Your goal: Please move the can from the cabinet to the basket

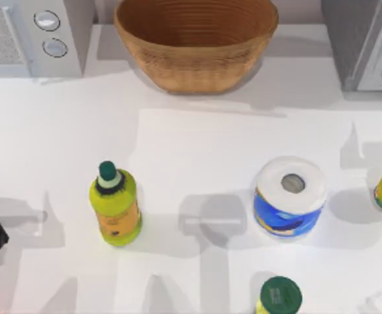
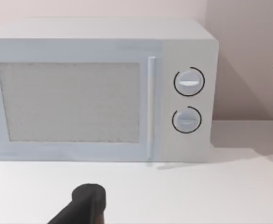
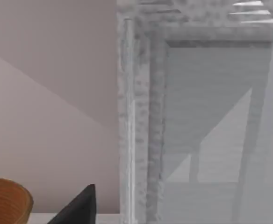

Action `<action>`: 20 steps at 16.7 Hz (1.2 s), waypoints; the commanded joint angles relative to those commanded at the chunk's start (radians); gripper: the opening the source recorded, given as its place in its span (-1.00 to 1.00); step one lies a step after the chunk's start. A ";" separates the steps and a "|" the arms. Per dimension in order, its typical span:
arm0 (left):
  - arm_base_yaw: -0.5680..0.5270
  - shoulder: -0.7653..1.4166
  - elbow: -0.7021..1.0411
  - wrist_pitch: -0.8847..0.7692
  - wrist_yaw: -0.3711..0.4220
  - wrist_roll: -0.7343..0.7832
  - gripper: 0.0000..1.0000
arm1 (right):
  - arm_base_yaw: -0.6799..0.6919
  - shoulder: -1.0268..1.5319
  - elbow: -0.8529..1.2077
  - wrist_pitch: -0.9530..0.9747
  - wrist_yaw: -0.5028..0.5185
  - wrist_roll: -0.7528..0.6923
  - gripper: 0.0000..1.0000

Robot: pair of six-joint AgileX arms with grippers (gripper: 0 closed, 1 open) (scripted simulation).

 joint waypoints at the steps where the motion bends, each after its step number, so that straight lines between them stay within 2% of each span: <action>1: 0.000 0.000 0.000 0.000 0.000 0.000 1.00 | 0.010 0.071 0.099 -0.022 0.010 0.001 1.00; 6: 0.000 0.000 0.000 0.000 0.000 0.000 1.00 | 0.055 0.397 0.545 -0.126 0.059 0.006 1.00; 10: 0.000 0.000 0.000 0.000 0.000 0.000 1.00 | 0.081 0.586 0.789 -0.186 0.086 0.010 1.00; 14: 0.000 0.000 0.000 0.000 0.000 0.000 1.00 | 0.093 0.669 0.891 -0.212 0.099 0.011 1.00; 20: 0.000 0.000 0.000 0.000 0.000 0.000 1.00 | 0.090 0.671 0.892 -0.210 0.099 0.011 1.00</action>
